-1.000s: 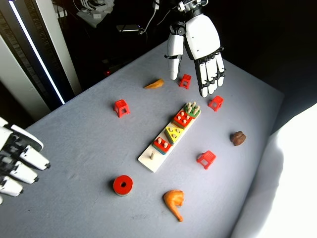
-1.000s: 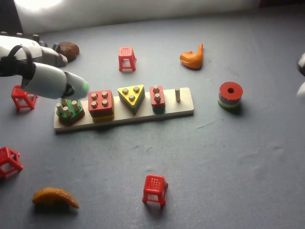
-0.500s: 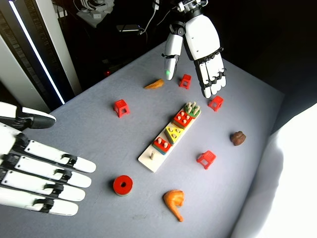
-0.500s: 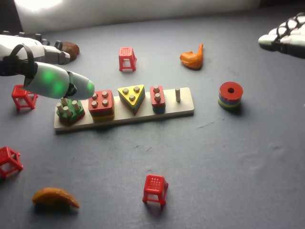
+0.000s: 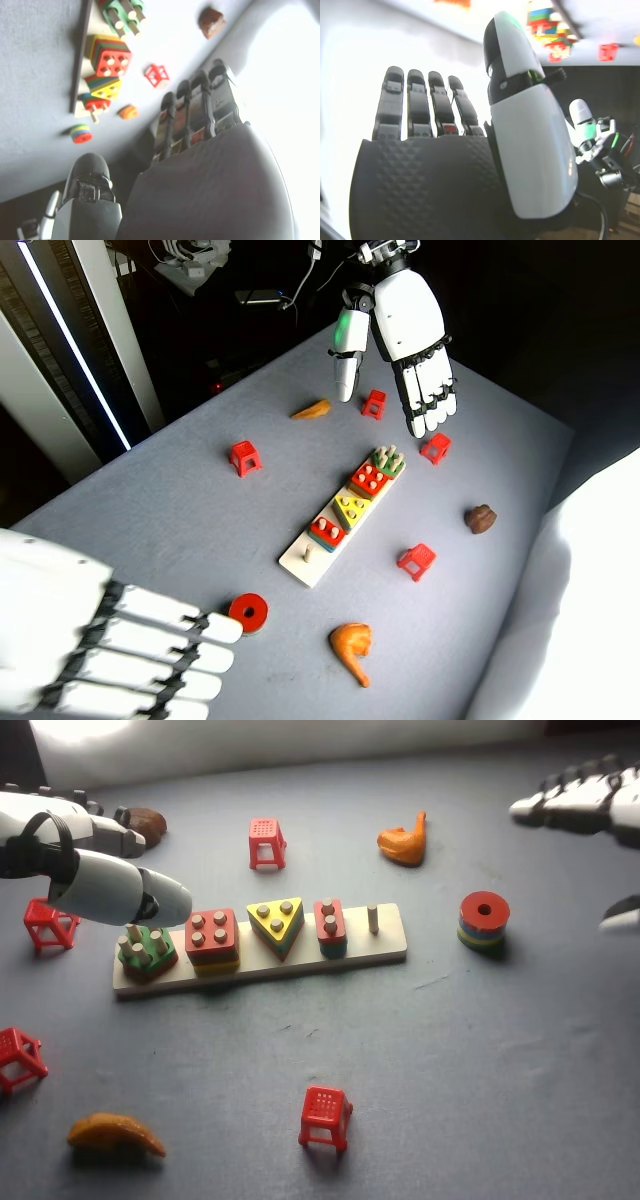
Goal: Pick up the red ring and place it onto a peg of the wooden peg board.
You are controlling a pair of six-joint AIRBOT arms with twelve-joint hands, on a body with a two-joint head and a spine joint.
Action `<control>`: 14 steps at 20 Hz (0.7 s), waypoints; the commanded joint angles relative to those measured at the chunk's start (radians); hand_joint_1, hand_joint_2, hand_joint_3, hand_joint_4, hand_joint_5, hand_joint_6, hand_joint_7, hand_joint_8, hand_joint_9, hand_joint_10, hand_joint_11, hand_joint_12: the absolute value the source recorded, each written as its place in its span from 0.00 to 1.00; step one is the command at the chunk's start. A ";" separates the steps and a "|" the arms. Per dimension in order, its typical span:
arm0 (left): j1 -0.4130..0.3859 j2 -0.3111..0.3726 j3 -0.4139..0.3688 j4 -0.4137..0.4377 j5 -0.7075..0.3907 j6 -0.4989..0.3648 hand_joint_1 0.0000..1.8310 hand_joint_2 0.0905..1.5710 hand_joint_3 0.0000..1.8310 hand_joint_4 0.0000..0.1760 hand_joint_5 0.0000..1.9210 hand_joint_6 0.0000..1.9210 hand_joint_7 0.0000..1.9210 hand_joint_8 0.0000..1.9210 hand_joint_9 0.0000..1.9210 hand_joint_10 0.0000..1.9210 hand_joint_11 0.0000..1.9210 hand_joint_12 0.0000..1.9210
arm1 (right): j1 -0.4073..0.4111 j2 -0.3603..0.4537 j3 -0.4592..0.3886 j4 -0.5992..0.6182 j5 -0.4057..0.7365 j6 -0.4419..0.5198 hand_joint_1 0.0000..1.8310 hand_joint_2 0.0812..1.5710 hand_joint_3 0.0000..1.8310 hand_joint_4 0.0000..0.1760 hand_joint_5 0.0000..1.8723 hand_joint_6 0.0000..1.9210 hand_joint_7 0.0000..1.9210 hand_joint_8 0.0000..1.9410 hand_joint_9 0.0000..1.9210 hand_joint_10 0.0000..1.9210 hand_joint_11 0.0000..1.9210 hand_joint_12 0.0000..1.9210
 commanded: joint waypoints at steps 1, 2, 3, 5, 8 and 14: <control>-0.012 -0.002 0.002 0.049 -0.035 0.004 0.00 0.76 0.00 0.00 0.05 0.00 0.04 0.00 0.01 0.00 0.00 0.00 | 0.014 -0.003 0.014 0.015 0.074 0.002 0.63 0.69 0.00 0.00 0.00 0.00 0.00 0.00 0.00 0.00 0.00 0.00; -0.009 -0.002 0.002 0.049 -0.035 0.004 0.00 0.76 0.00 0.00 0.05 0.00 0.04 0.00 0.01 0.00 0.00 0.00 | 0.014 -0.023 0.029 0.021 0.067 0.002 0.63 0.69 0.00 0.00 0.00 0.00 0.00 0.00 0.00 0.00 0.00 0.00; -0.007 -0.002 0.002 0.049 -0.035 0.004 0.00 0.75 0.00 0.00 0.06 0.00 0.04 0.00 0.01 0.00 0.00 0.00 | 0.014 -0.048 0.051 0.024 0.062 0.002 0.62 0.68 0.00 0.00 0.00 0.00 0.00 0.00 0.00 0.00 0.00 0.00; -0.007 -0.002 0.002 0.049 -0.035 0.004 0.00 0.76 0.00 0.00 0.07 0.01 0.05 0.01 0.03 0.01 0.02 0.01 | 0.012 -0.097 0.097 0.039 0.062 0.002 0.60 0.69 0.00 0.00 0.00 0.00 0.00 0.00 0.00 0.00 0.00 0.00; -0.006 -0.002 0.002 0.049 -0.035 0.004 0.00 0.75 0.00 0.00 0.05 0.00 0.03 0.00 0.00 0.00 0.00 0.00 | 0.010 -0.168 0.167 0.053 0.071 0.002 0.61 0.69 0.00 0.00 0.00 0.00 0.00 0.00 0.00 0.00 0.00 0.00; -0.013 -0.011 0.002 0.049 -0.035 0.004 0.00 0.73 0.00 0.00 0.05 0.00 0.06 0.01 0.04 0.01 0.02 0.01 | 0.004 -0.281 0.294 0.057 0.006 0.002 0.66 0.69 0.00 0.00 0.00 0.00 0.00 0.00 0.00 0.00 0.00 0.00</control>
